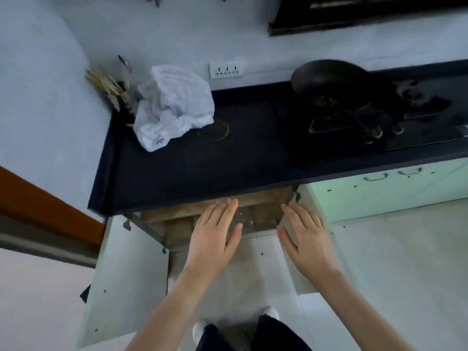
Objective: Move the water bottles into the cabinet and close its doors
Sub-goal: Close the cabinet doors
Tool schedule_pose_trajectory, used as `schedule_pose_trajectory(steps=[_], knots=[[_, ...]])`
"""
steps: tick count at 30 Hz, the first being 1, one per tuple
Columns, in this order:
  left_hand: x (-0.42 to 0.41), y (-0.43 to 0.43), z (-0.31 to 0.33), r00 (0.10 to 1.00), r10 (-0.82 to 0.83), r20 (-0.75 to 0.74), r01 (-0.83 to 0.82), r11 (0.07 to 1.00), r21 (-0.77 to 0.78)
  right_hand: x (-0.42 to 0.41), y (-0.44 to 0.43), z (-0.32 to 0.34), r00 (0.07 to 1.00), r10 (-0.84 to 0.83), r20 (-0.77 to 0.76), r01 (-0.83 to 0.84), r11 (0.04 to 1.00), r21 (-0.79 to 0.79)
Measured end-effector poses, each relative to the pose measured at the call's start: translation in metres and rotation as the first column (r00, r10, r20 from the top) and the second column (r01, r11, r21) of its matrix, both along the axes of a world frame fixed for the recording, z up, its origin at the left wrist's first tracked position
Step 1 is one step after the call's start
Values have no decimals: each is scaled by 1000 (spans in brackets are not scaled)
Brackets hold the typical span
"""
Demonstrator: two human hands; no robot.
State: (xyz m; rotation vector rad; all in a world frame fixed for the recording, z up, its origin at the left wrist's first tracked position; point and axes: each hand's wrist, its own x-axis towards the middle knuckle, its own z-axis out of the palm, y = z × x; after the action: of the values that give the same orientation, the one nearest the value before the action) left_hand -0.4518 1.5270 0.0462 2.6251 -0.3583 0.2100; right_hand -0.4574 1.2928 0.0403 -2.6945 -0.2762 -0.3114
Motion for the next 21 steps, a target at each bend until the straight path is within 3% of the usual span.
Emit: schedule_pose_trajectory(steps=[4,12,16,21], knots=[[-9,-31,-18,998,-54,-44,55,998,39,-22,-38,-9,990,-142,12,140,986,94],[4,-102,-55,971,-151,-188,166,984,70,-43,-124,-49,947,-306,-94,303,952,-43],[50,-127,-51,946,-236,-224,260,962,83,-20,-144,-57,918,-375,-128,385,921,61],[122,-146,-72,901,-333,-278,369,925,87,19,-146,-104,833,-452,-318,523,830,192]])
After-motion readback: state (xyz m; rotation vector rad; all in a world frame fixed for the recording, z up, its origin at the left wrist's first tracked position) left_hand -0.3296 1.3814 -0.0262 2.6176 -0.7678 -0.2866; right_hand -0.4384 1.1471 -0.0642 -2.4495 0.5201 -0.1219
